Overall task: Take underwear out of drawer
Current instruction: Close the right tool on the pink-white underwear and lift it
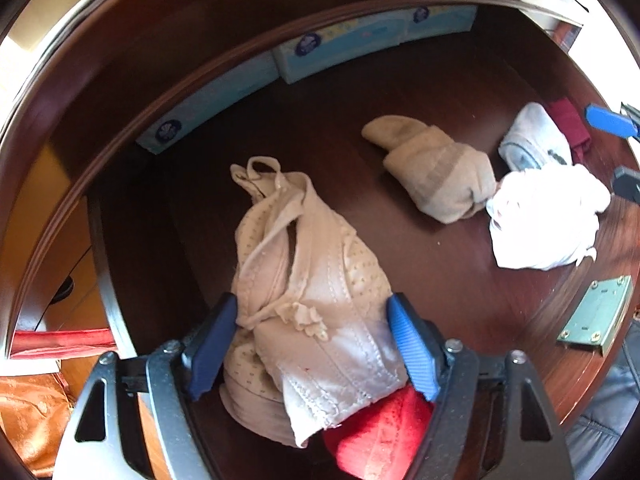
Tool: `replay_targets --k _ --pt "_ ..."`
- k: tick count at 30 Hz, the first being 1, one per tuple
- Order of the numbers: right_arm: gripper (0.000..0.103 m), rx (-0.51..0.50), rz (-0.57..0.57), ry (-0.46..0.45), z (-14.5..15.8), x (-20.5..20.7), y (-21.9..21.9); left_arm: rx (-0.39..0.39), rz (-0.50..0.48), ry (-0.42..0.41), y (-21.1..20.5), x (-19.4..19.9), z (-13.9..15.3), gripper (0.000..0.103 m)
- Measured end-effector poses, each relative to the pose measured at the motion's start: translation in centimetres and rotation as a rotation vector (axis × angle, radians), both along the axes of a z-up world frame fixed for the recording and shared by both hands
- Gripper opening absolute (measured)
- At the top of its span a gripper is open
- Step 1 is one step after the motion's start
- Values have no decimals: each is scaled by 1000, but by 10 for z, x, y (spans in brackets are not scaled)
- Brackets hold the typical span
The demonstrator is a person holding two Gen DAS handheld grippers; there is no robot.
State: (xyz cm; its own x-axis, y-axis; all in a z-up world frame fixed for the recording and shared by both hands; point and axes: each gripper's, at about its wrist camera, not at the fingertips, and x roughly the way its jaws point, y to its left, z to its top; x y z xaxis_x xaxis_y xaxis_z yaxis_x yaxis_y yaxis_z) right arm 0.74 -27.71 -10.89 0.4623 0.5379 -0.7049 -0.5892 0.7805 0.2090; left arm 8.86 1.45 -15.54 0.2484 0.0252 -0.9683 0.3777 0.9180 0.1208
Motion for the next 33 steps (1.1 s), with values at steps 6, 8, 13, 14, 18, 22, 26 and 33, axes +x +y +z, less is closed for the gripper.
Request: replay_targets --k 6,8,13,14,18,22,26,33 --pt "66 -11 -2 0 0 2 2 -20 -35 -28 0 -9 8 48" --pt "66 -20 1 1 -1 2 3 -50 -29 -39 0 -13 14 36" --pt "66 -54 7 9 -4 4 6 -158 15 -90 7 -19 31 16" --pt "66 -62 10 10 -4 4 7 -190 30 -104 8 -20 36 12" --pt "66 -121 34 8 -6 3 11 -284 53 -157 7 -25 51 4" --pt "66 -164 70 13 -4 4 16 -346 59 -180 3 -27 57 4" --pt "66 -208 114 25 -6 7 23 -308 50 -171 -1 -23 67 4" --pt "66 -276 206 75 -11 16 39 -306 103 -171 22 -23 68 46"
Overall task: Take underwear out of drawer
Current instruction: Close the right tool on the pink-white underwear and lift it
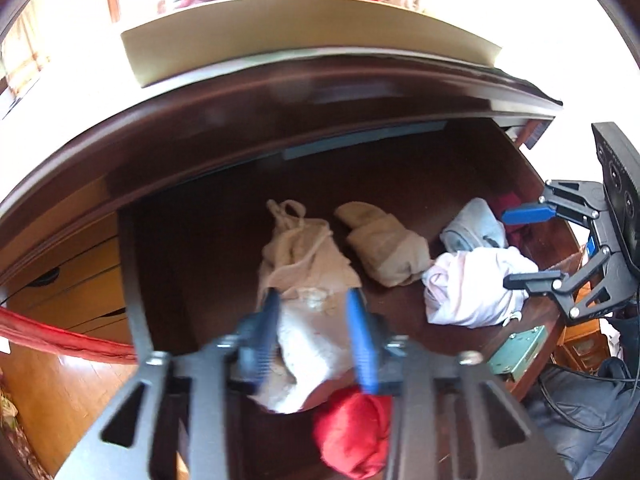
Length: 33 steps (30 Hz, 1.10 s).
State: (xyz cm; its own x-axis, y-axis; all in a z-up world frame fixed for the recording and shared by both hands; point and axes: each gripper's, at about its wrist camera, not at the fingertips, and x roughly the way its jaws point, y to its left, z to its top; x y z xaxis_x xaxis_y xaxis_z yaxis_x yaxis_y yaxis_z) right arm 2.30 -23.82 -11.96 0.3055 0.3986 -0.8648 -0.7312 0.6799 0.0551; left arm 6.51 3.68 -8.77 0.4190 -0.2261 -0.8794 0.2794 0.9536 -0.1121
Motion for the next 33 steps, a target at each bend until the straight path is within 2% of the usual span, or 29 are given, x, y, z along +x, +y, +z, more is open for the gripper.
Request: replay_targets --k 4,6,8,11,13,20,26,29,30,31,33 --pt "66 -32 62 50 -5 5 13 -12 12 23 6 1 -6 56" --pt "58 -50 94 71 -7 6 20 -13 13 33 9 1 -8 60" --pt "54 -68 120 92 -10 7 26 -11 11 42 7 3 -13 62" --pt "53 -105 143 119 -15 11 32 -11 1 57 4 5 -17 64" --pt "53 -118 159 160 -20 15 36 -8 -5 65 2 7 -19 69" --pt "53 -136 215 309 -32 29 43 -7 -13 106 -6 16 -30 71" --pt "48 -176 221 316 -43 28 46 10 -34 126 -14 19 -36 76" --pt "37 -195 229 256 -40 20 48 37 -39 124 -21 20 -39 76" --pt "26 -194 232 238 -39 15 49 39 -45 125 -24 20 -40 76" --pt "21 -179 231 233 -37 12 48 33 -52 128 -28 21 -41 76" --pt "18 -152 213 208 -34 4 45 40 -60 134 -33 22 -43 76"
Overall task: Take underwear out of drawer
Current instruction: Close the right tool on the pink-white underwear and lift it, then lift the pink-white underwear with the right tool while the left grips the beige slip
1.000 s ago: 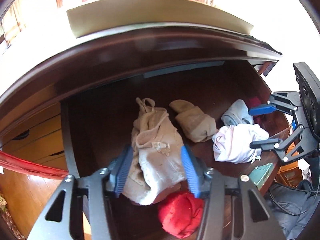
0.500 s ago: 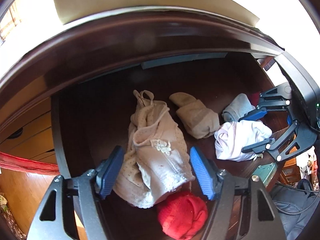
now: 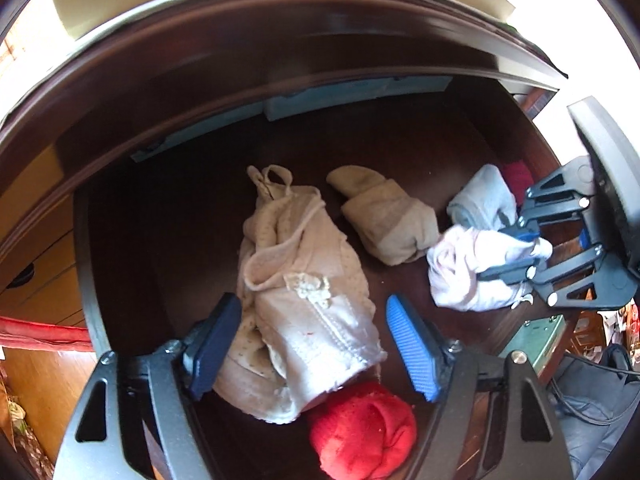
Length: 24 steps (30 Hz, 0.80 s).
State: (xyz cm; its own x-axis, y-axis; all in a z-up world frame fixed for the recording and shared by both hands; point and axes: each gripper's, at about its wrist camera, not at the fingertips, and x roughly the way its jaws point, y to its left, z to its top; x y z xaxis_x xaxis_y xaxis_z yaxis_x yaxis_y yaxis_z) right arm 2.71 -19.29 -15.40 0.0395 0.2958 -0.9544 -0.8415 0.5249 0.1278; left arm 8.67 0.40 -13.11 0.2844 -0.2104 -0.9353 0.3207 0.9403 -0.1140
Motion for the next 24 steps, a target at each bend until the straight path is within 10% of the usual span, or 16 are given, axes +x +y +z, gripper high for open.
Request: replay_targets --k 15,24 --pt "18 327 -144 -46 42 4 -42 17 -55 60 -24 11 -18 73" --pt "18 344 -157 -32 44 12 -35 32 -65 8 -35 3 -24 24"
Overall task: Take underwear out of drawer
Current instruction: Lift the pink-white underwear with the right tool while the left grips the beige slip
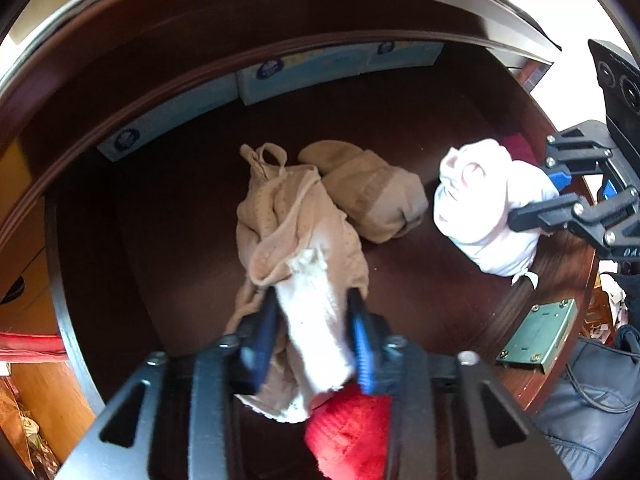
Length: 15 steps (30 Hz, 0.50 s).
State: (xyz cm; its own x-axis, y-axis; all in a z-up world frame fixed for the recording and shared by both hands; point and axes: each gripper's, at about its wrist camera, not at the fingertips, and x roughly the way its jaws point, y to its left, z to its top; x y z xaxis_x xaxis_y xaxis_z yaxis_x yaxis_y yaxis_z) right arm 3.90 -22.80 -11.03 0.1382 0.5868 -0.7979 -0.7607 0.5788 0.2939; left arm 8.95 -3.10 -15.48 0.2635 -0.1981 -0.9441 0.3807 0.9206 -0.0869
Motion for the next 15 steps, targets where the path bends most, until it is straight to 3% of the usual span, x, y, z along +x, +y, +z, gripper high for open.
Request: replay_targets --k 6,15 --pt "18 38 -29 -31 4 -1 -5 18 -2 -89 -6 -8 6 17" --pt "18 98 -74 -83 13 -4 -18 27 4 -199 -5 -17 18 16"
